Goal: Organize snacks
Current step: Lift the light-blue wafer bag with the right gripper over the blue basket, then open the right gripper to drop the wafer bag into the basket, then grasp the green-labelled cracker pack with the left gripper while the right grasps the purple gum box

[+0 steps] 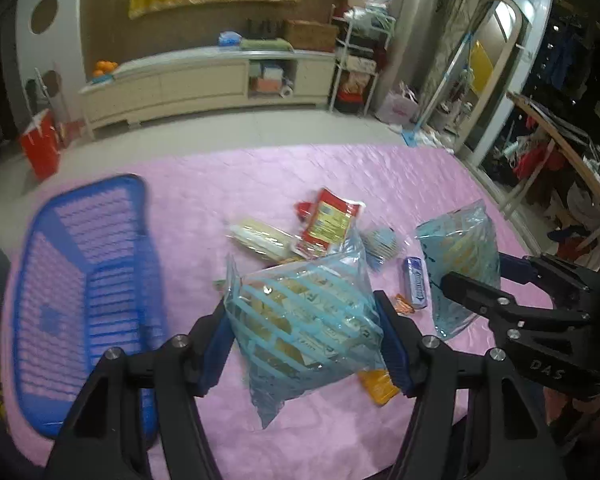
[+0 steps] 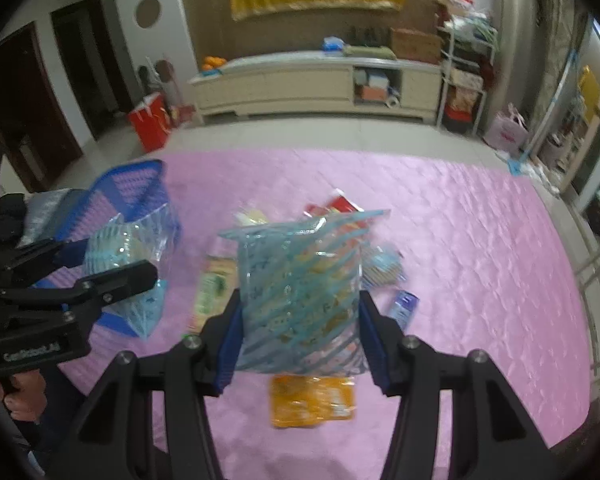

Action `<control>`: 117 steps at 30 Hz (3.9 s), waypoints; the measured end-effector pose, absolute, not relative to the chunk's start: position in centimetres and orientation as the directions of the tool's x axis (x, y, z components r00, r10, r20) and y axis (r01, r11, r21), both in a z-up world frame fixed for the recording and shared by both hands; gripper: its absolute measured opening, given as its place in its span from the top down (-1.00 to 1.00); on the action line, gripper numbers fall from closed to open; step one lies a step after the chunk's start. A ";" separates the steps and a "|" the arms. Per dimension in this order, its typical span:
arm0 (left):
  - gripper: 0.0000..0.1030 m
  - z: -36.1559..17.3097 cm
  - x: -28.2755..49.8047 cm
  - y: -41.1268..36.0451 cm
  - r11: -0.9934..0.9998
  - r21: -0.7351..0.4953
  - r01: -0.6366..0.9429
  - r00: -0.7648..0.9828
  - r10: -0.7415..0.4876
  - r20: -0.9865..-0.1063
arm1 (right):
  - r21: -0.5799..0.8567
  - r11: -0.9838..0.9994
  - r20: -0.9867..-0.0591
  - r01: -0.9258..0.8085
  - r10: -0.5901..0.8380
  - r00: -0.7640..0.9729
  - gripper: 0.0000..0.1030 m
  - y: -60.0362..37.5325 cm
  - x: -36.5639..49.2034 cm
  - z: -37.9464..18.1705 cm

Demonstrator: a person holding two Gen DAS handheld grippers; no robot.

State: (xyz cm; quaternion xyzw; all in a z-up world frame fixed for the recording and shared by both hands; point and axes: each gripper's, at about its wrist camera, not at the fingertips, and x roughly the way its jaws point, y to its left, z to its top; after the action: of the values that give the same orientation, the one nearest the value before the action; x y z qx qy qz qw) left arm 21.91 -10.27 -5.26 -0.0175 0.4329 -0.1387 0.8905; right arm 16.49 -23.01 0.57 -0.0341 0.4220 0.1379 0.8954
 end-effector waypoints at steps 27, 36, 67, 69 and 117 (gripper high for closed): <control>-0.22 -4.7 19.5 8.9 0.996 -0.075 0.041 0.592 -0.084 -0.801 | 0.102 0.869 -0.802 -0.484 0.360 0.477 -0.13 -4.6 18.3 -1.1; -0.26 -7.1 19.7 9.4 0.994 -0.102 0.039 0.558 -0.107 -0.823 | 0.072 0.876 -0.822 -0.476 0.323 0.470 -0.13 -4.0 18.0 -1.8; -0.40 -3.8 17.2 12.0 0.998 -0.040 -0.050 0.619 0.000 -0.785 | 0.094 0.833 -0.819 -0.546 0.376 0.433 -0.13 -1.9 17.9 -0.3; -0.40 -3.9 17.1 12.6 0.997 -0.051 -0.063 0.622 -0.001 -0.783 | 0.085 0.828 -0.831 -0.554 0.366 0.420 -0.13 -1.0 18.1 -0.7; -0.53 -1.5 16.1 -1.7 0.975 -0.057 0.215 0.639 -0.184 -0.747 | -0.015 0.956 -0.804 -0.293 0.163 0.573 -0.63 -16.9 14.9 3.3</control>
State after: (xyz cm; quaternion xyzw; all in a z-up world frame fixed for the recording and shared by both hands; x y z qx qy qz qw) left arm 16.06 -1.70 -1.54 0.0187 0.4104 -0.1102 0.9050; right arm 14.87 -16.88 3.33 -0.0733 0.4439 0.1290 0.8837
